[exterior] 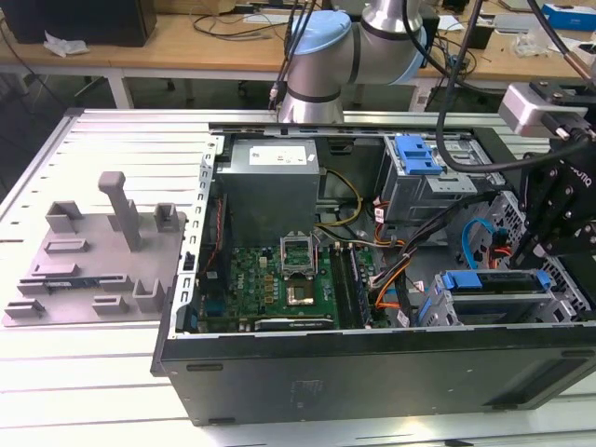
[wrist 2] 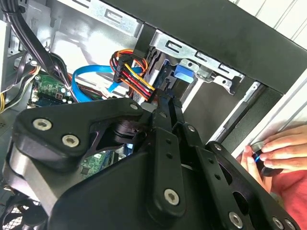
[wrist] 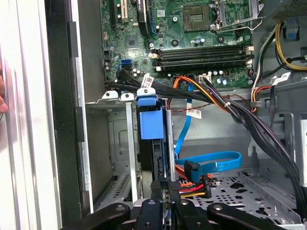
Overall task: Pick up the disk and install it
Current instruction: 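Insert the first disk wire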
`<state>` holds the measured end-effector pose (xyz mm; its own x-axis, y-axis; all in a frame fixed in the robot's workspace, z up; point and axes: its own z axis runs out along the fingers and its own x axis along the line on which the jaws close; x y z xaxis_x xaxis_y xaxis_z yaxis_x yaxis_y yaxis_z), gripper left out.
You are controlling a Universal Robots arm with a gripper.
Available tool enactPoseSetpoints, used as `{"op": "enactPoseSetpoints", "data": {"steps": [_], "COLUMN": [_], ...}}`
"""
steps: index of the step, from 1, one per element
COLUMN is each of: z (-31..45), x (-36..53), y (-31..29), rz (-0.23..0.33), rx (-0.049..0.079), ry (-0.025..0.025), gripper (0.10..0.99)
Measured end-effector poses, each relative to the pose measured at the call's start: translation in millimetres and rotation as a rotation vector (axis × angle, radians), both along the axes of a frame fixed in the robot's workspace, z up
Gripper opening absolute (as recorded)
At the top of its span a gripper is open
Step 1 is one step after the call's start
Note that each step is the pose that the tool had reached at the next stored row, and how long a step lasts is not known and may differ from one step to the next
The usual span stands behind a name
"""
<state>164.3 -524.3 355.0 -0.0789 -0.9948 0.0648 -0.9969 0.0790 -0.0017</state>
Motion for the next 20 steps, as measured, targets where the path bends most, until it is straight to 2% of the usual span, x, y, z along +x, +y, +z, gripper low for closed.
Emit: {"op": "enactPoseSetpoints", "data": {"steps": [20], "z": [-5.9], "x": [0.2], "y": [0.0], "rz": [0.0], "rx": [0.0], "ry": [0.0], "gripper": [0.169]}}
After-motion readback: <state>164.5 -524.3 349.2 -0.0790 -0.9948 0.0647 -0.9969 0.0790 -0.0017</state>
